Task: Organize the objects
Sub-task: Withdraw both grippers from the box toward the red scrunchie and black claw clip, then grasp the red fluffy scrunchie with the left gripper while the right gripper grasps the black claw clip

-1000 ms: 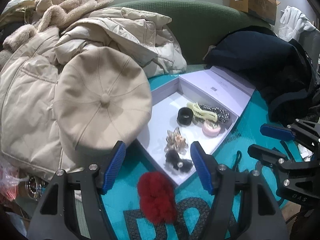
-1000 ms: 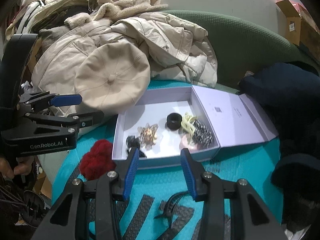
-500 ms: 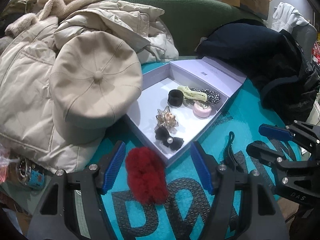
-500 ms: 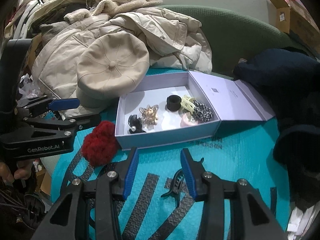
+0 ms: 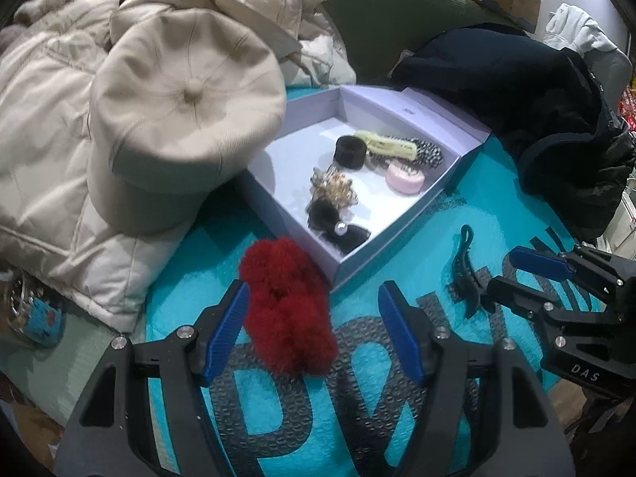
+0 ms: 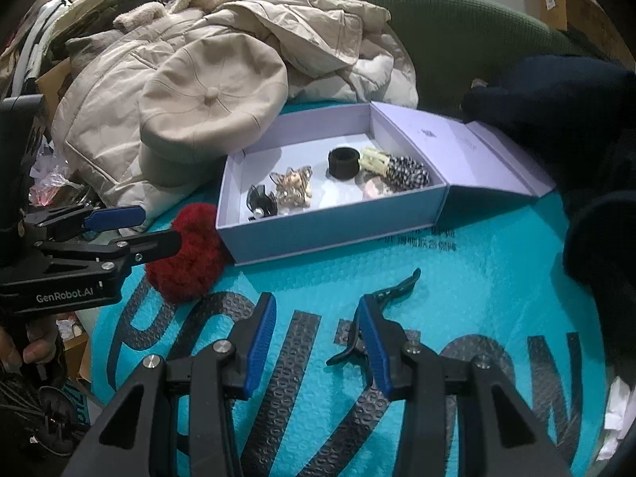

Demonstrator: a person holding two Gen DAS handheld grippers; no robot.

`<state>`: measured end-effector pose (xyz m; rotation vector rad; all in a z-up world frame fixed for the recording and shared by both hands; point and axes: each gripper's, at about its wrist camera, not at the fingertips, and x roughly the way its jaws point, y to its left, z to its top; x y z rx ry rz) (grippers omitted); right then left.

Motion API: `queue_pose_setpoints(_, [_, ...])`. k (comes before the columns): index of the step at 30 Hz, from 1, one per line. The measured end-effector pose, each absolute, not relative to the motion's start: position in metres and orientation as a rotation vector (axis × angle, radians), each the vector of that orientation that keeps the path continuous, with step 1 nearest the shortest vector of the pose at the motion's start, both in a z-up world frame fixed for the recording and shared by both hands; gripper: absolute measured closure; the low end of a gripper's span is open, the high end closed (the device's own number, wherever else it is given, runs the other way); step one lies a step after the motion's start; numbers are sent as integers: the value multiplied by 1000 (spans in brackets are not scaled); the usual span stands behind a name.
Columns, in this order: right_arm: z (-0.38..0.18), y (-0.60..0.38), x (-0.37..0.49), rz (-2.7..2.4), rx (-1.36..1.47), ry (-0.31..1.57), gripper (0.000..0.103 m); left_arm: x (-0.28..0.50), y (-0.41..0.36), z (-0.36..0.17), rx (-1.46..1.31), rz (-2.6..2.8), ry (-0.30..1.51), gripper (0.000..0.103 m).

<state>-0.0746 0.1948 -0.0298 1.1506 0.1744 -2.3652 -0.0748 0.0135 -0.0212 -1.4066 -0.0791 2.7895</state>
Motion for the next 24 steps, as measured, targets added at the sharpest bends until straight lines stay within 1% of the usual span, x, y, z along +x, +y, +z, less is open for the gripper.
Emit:
queue_pose_setpoints(3, [-39,196,-75,-2400,1167,181,60,-75,9,-32,-1427,2770,-105,37])
queue_pose_setpoints(5, [-45,197,-76,-2423,1172,188,56,-75,6,-41,-1441,2760,-118,37])
queue_pose_setpoints(6, [-48,198,-76,-2431,1175,188,55,-75,5,-44,-1444,2757,-123,37])
queue_pose_setpoints(17, [-72,211,-92,-2470,1237,113,53,-95,-1,-74,-1506,2730,-123,37])
queue_pose_setpoints(24, [-83,208,-101,-2457,1258,113,53,-108,-3,-91,-1555,2720,-126,37])
